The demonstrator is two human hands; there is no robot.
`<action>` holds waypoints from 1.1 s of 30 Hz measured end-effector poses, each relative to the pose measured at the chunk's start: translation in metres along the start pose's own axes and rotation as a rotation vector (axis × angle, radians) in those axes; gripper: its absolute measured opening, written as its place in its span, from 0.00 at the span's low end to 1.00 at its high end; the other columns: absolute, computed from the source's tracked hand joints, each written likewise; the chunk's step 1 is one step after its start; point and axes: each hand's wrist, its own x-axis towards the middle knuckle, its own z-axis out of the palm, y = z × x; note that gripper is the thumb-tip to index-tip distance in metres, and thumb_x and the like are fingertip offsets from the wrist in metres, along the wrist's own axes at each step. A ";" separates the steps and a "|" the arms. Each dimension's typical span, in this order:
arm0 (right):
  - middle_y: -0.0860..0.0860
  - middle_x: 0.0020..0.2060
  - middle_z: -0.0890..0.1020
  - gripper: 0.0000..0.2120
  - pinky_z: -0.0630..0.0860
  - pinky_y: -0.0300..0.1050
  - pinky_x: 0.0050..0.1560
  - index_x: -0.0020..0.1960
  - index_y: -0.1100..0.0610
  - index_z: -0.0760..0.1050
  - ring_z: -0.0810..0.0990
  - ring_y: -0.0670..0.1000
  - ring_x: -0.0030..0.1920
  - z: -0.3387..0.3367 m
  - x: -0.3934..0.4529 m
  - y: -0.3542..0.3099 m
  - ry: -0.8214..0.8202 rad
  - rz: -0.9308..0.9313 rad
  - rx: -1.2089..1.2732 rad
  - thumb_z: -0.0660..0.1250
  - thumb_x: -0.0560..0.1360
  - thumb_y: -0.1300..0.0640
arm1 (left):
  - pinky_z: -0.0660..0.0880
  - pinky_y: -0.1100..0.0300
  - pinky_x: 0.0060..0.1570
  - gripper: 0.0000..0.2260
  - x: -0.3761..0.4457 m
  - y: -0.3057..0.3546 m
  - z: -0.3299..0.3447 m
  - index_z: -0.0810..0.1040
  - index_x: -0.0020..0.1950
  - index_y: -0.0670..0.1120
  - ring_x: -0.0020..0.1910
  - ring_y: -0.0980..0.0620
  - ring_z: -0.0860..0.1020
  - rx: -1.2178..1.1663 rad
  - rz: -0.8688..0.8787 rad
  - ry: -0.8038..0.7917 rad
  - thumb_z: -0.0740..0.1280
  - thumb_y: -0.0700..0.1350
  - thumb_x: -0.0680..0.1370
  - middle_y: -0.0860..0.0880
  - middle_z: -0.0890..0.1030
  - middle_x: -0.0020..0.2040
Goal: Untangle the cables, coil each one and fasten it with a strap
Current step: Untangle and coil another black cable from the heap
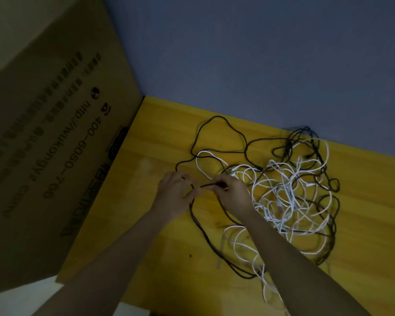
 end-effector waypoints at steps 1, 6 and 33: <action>0.50 0.39 0.81 0.03 0.72 0.37 0.38 0.46 0.57 0.79 0.78 0.47 0.40 -0.011 -0.005 -0.007 0.033 0.018 0.064 0.70 0.75 0.58 | 0.58 0.54 0.66 0.17 -0.002 0.009 -0.004 0.75 0.65 0.54 0.69 0.50 0.63 0.044 0.050 -0.006 0.59 0.58 0.80 0.54 0.70 0.67; 0.54 0.42 0.83 0.02 0.79 0.44 0.49 0.44 0.57 0.78 0.82 0.48 0.44 -0.068 -0.036 -0.044 0.206 0.109 0.568 0.70 0.75 0.62 | 0.64 0.54 0.61 0.12 -0.003 0.063 -0.034 0.78 0.55 0.51 0.61 0.49 0.72 -0.127 0.172 0.117 0.66 0.56 0.77 0.52 0.78 0.58; 0.51 0.40 0.84 0.07 0.80 0.45 0.51 0.50 0.59 0.82 0.83 0.47 0.43 -0.264 -0.154 -0.175 0.728 -0.142 0.134 0.65 0.78 0.64 | 0.71 0.54 0.40 0.14 -0.018 0.334 -0.232 0.75 0.39 0.47 0.38 0.51 0.75 -0.345 0.592 0.466 0.69 0.57 0.75 0.53 0.74 0.41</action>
